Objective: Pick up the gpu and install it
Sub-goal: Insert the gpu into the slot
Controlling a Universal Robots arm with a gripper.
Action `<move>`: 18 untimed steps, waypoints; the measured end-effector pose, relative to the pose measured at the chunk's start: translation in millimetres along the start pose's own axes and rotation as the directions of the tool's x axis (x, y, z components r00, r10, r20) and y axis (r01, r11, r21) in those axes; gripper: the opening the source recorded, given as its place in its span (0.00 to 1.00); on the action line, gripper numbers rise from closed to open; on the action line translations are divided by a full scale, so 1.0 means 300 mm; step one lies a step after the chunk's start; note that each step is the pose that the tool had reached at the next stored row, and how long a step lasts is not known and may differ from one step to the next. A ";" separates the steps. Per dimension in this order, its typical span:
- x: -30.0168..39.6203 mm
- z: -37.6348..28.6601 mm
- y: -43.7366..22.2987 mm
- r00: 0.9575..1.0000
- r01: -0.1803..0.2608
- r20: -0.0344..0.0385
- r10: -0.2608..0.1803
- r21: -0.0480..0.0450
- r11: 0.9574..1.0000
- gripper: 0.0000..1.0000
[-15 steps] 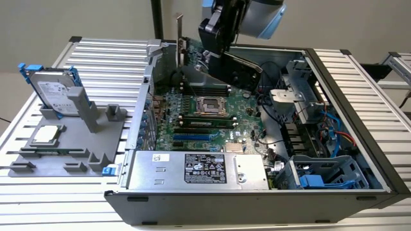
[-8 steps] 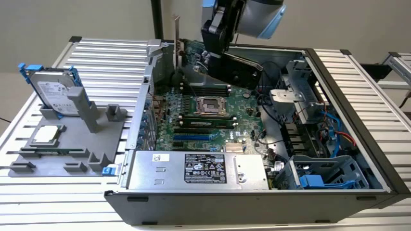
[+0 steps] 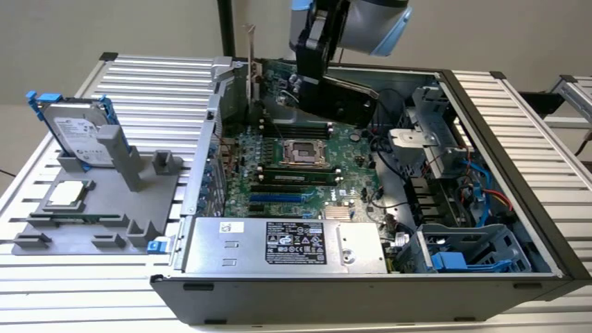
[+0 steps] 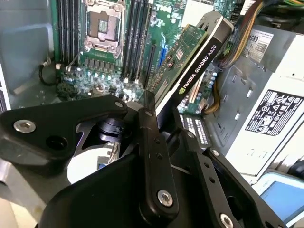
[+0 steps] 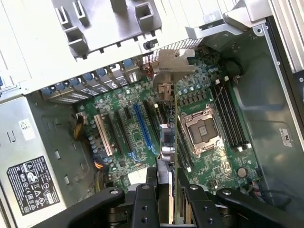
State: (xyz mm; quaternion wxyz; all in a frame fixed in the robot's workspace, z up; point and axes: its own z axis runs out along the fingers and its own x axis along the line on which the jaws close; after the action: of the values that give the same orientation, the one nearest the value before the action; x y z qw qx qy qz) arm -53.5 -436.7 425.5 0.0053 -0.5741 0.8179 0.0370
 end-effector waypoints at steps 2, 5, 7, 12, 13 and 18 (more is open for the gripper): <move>0.000 0.000 0.000 1.000 0.022 -0.001 -0.023 -0.001 1.000 0.00; 0.000 0.000 0.000 0.998 0.055 -0.003 -0.055 -0.003 0.998 0.00; 0.000 0.000 0.000 0.997 0.076 -0.004 -0.076 -0.004 0.997 0.00; 0.000 0.000 0.000 0.992 0.129 -0.007 -0.129 -0.007 0.992 0.00; 0.000 0.000 0.000 0.990 0.141 -0.007 -0.141 -0.008 0.990 0.00; 0.000 0.000 0.000 0.980 0.197 -0.010 -0.197 -0.011 0.980 0.00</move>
State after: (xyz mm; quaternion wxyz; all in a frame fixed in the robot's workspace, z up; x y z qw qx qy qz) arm -53.5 -436.7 425.5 0.0016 -0.6526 0.7568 0.0374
